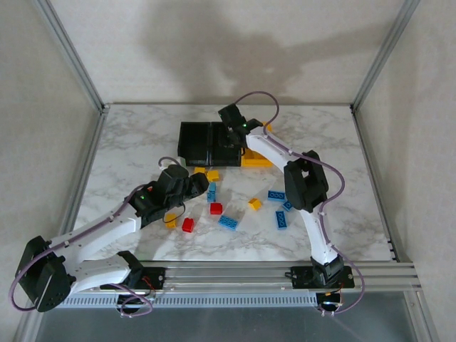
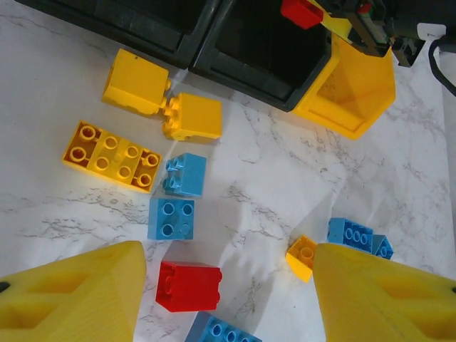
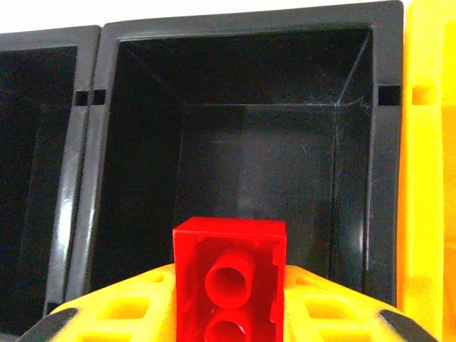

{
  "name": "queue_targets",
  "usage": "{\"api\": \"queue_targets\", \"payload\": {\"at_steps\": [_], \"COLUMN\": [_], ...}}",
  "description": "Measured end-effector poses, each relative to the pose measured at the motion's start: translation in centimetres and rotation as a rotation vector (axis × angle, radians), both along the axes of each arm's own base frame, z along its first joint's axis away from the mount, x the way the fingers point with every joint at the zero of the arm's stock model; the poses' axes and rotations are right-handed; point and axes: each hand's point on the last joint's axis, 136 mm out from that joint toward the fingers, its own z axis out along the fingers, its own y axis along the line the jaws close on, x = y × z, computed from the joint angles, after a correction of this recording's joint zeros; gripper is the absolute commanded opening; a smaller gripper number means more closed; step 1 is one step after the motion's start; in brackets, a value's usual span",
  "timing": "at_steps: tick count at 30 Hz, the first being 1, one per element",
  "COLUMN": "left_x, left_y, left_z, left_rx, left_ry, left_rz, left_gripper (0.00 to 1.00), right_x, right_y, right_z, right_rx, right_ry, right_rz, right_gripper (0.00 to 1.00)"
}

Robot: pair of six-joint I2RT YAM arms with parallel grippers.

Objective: Sort the legos into containers by color
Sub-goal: Place the lego in the container.

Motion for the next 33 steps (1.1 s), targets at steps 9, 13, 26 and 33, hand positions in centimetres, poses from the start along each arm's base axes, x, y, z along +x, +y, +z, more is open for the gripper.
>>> {"api": "queue_targets", "payload": {"at_steps": [9, 13, 26, 33], "left_x": [-0.1, -0.3, -0.7, -0.8], "left_y": [-0.1, 0.0, 0.5, 0.7], "left_z": [-0.2, -0.5, -0.8, -0.9], "left_rx": [-0.003, 0.000, -0.002, -0.007], "left_ry": [0.007, 0.011, 0.010, 0.015], "left_rz": [-0.009, -0.009, -0.004, 0.004], "left_gripper": [0.63, 0.63, 0.64, 0.67], "right_x": [-0.3, -0.4, -0.9, -0.8], "right_y": [0.2, 0.4, 0.9, 1.0], "right_z": [-1.6, -1.7, -3.9, -3.7], "right_rx": [-0.012, -0.005, -0.009, -0.008], "right_ry": [0.034, 0.042, 0.082, 0.078], "right_rz": [0.010, 0.018, 0.035, 0.037], "right_gripper": [0.34, 0.35, 0.46, 0.48]}}
